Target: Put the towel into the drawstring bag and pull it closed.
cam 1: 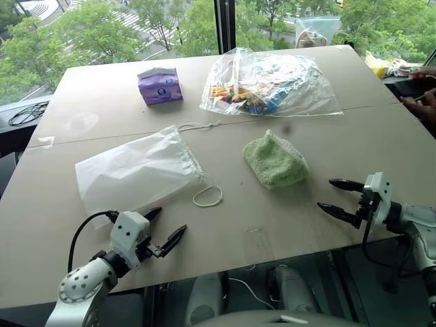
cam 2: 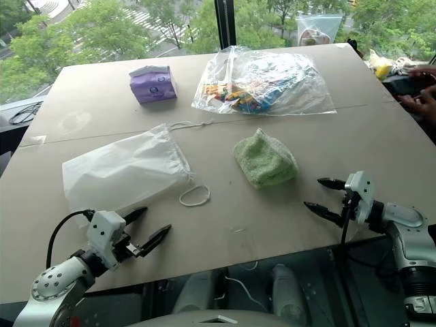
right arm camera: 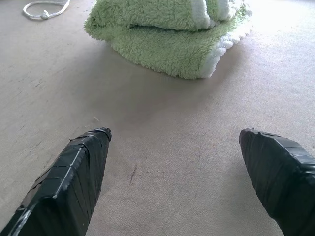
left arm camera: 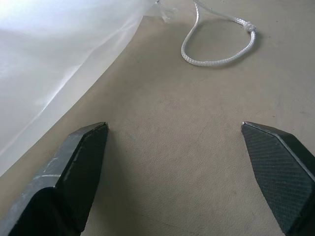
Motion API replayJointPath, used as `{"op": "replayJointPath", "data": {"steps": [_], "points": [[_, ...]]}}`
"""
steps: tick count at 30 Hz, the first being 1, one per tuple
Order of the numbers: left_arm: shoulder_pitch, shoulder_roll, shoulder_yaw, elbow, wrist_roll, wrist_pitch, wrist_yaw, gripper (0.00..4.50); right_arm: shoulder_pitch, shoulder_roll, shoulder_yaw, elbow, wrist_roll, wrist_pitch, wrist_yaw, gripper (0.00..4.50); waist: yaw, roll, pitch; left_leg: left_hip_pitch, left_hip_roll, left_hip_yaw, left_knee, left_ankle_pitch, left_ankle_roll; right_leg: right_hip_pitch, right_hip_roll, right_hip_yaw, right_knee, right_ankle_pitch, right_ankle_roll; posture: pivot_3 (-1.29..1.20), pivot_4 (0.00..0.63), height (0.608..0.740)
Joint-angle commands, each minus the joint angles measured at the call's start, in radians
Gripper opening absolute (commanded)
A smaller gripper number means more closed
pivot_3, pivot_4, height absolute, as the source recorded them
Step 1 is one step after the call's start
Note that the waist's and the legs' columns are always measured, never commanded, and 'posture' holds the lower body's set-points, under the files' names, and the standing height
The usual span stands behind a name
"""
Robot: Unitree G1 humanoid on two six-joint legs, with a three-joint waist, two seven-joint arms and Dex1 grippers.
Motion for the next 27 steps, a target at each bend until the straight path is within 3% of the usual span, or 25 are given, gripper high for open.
{"op": "replayJointPath", "data": {"steps": [1,15,20,27], "points": [[0.021,-0.014,-0.02,-0.004,-0.001,-0.001,-0.012,4.44,-0.033,0.007,-0.031,-0.003,0.019,-0.05,0.004,4.49,0.0,0.0,0.0,0.0,0.0,0.0,0.0,0.0,0.0,0.0,0.0,0.0,0.0,0.0,0.0,0.0,0.15,0.74],[0.072,-0.063,0.001,-0.071,-0.017,-0.014,0.019,4.44,-0.13,0.028,0.001,0.061,0.01,-0.077,0.04,4.49,0.005,0.0,0.0,0.0,0.001,0.001,0.002,0.0,0.0,0.001,0.003,0.002,0.001,0.0,0.0,0.0,0.15,0.74],[0.055,-0.063,0.034,-0.114,-0.091,0.006,0.011,4.44,-0.134,0.027,-0.002,0.051,0.017,-0.063,0.041,4.49,0.007,0.0,0.001,0.0,0.001,0.0,0.007,0.0,0.0,0.0,0.003,0.001,0.005,0.0,0.0,0.0,0.15,0.74],[-0.202,-0.082,0.093,-0.207,-0.313,0.207,0.186,4.44,-0.203,0.011,-0.033,-0.058,0.138,0.117,0.041,4.49,0.013,0.002,0.006,0.0,0.002,-0.002,0.014,0.0,0.0,0.001,0.003,0.001,0.01,0.0,0.0,0.0,0.15,0.74]]}}
